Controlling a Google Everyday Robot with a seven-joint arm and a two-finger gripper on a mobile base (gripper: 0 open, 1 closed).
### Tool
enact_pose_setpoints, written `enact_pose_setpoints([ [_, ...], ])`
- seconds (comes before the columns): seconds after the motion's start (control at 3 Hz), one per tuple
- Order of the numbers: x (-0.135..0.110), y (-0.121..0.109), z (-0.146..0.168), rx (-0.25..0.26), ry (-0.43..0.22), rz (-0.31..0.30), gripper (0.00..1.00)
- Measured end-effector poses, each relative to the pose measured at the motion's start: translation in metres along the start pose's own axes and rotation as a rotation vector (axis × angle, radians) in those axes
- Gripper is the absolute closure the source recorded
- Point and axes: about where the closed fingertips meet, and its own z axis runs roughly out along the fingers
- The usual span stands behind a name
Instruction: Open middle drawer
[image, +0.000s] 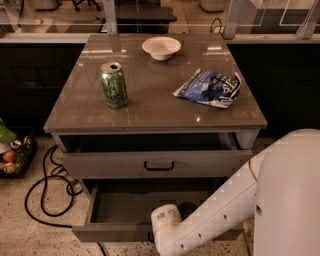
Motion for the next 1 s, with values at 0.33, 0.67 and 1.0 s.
enact_pose_setpoints([
  [0.33, 0.0002, 0.0006, 0.0004, -0.001, 0.0, 0.0, 0.59],
  [0.67, 0.0005, 0.0012, 0.0008, -0.003, 0.001, 0.0, 0.35],
  [1.0, 0.0007, 0.0017, 0.0012, -0.004, 0.001, 0.0, 0.12],
])
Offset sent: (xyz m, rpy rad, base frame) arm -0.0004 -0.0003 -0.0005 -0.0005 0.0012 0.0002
